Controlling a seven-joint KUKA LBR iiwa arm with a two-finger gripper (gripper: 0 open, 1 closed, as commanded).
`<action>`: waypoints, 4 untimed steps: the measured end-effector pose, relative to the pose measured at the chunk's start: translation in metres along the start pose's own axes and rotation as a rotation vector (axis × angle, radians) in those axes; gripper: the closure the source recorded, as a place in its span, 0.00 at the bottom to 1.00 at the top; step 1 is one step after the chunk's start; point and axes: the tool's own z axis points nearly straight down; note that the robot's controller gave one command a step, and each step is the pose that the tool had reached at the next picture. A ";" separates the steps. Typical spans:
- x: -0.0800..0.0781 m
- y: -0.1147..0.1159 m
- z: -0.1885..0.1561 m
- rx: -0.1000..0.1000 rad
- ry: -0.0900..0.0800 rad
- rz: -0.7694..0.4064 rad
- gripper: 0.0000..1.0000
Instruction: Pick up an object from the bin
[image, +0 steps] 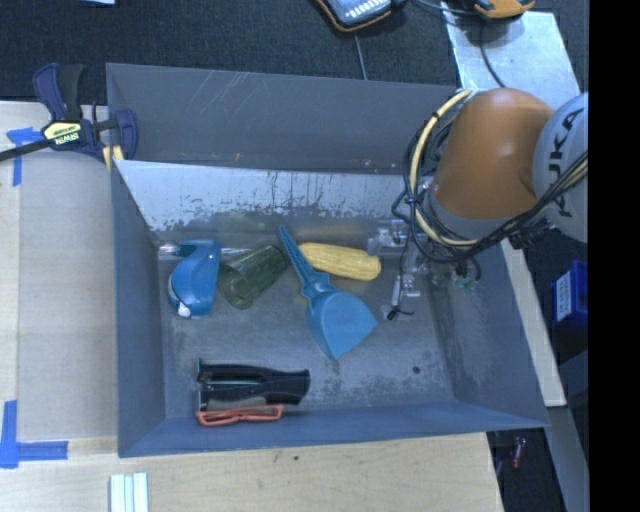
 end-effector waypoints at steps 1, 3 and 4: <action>-0.035 0.054 0.096 0.002 -0.003 0.284 0.00; -0.039 0.062 0.075 0.004 -0.007 0.456 0.00; -0.039 0.089 0.105 0.001 -0.007 0.464 0.00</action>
Offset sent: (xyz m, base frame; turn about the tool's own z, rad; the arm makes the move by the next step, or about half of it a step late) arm 0.0486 0.0670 -0.0271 0.3135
